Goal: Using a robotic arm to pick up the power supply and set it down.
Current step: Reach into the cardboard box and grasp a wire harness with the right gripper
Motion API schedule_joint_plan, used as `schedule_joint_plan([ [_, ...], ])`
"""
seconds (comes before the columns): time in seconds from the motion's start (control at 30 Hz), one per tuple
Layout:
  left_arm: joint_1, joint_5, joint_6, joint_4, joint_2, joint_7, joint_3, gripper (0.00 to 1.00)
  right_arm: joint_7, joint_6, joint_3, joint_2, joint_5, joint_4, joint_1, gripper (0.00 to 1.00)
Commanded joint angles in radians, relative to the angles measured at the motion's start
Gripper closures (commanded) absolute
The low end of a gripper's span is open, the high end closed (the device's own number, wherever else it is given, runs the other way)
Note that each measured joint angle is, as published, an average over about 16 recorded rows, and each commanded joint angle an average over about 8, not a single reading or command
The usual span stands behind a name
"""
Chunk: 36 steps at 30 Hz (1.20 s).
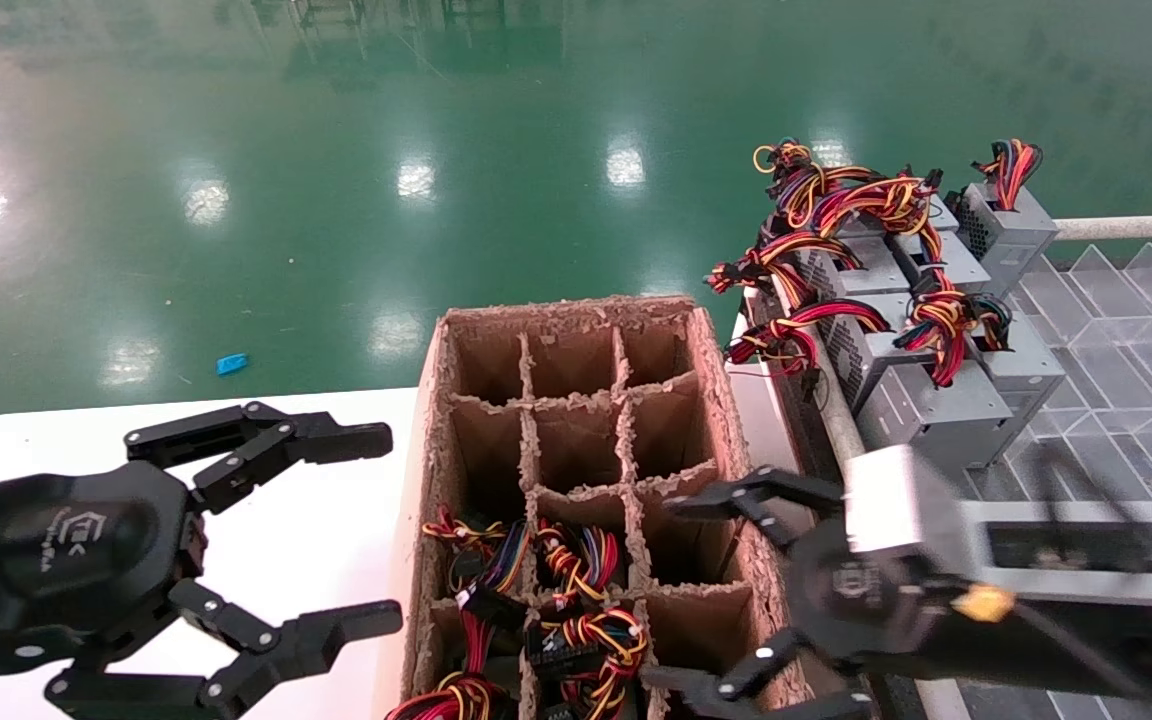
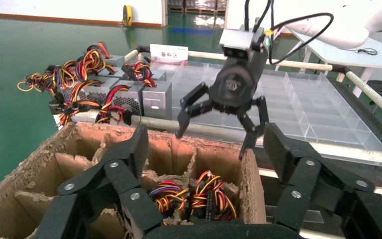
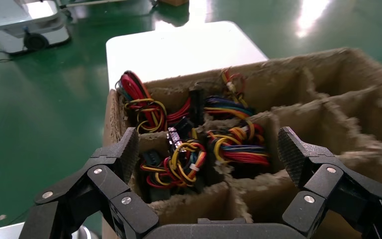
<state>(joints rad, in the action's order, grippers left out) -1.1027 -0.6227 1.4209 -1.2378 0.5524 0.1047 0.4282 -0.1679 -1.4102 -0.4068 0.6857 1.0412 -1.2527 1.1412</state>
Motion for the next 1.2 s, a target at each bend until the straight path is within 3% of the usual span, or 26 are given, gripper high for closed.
schedule_joint_plan([
  [0.03, 0.000, 0.000, 0.000, 0.000, 0.000, 0.000, 0.000, 1.00, -0.009, 0.011, -0.021, 0.023, 0.036, 0.005, 0.009, 0.11],
  [0.23, 0.000, 0.000, 0.000, 0.000, 0.000, 0.000, 0.000, 1.00, 0.010, 0.023, -0.062, 0.075, 0.108, 0.031, 0.031, 0.86],
  [0.3, 0.000, 0.000, 0.000, 0.000, 0.000, 0.000, 0.000, 1.00, 0.016, 0.026, -0.073, 0.084, 0.134, 0.034, 0.040, 1.00],
  [1.2, 0.000, 0.000, 0.000, 0.000, 0.000, 0.000, 0.000, 1.00, 0.006, 0.032, -0.097, 0.091, 0.182, 0.020, 0.042, 1.00],
])
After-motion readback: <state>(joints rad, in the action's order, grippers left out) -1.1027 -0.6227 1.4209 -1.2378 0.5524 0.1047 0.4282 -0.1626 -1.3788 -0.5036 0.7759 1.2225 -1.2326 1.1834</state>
